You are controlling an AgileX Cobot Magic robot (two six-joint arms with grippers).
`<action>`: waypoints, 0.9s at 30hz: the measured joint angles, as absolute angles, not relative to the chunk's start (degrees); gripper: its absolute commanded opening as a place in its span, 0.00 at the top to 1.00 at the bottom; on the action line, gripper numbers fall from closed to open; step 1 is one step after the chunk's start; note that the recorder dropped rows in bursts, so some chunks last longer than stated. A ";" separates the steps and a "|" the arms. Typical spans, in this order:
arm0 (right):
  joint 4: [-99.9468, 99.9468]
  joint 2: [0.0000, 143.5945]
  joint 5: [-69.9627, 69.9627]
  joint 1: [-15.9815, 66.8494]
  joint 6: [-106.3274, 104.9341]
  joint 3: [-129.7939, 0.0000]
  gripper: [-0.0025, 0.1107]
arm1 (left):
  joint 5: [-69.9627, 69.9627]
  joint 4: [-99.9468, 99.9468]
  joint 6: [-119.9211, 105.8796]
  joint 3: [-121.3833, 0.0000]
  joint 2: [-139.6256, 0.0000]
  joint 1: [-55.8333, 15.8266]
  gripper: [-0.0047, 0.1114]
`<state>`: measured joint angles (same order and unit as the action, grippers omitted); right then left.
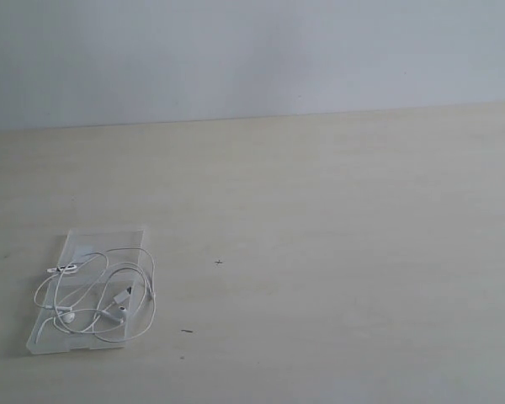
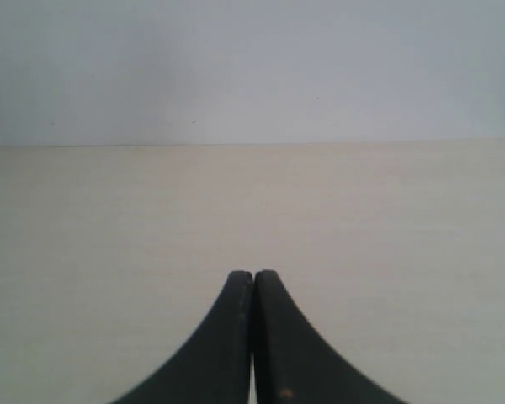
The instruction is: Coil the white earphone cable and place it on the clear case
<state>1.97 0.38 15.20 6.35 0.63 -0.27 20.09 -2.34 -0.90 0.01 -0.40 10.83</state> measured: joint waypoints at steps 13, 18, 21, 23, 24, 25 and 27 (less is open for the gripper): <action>1.97 0.38 15.20 6.35 0.63 -0.27 0.98 | 20.53 -4.04 -1.05 0.01 -0.40 10.83 0.96; 1.97 0.38 15.20 6.35 0.63 -0.27 0.98 | 20.53 -4.04 -1.05 0.01 -0.40 10.83 0.96; 1.97 0.38 15.20 6.35 0.63 -0.27 0.98 | 20.53 -4.04 -1.05 0.01 -0.40 10.83 0.96; 1.97 0.38 15.20 6.35 0.63 -0.27 0.98 | 20.53 -4.04 -1.05 0.01 -0.40 10.83 0.96; 1.97 0.38 15.20 6.35 0.63 -0.27 0.98 | 20.53 -4.04 -1.05 0.01 -0.40 10.83 0.96; 1.97 0.38 15.20 6.35 0.63 -0.27 0.98 | 20.53 -4.04 -1.05 0.01 -0.40 10.83 0.96; 1.97 0.38 15.20 6.35 0.63 -0.27 0.98 | 20.53 -4.04 -1.05 0.01 -0.40 10.83 0.96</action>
<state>1.97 0.38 15.20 6.35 0.63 -0.27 20.53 -4.04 -1.05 0.01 -0.40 10.83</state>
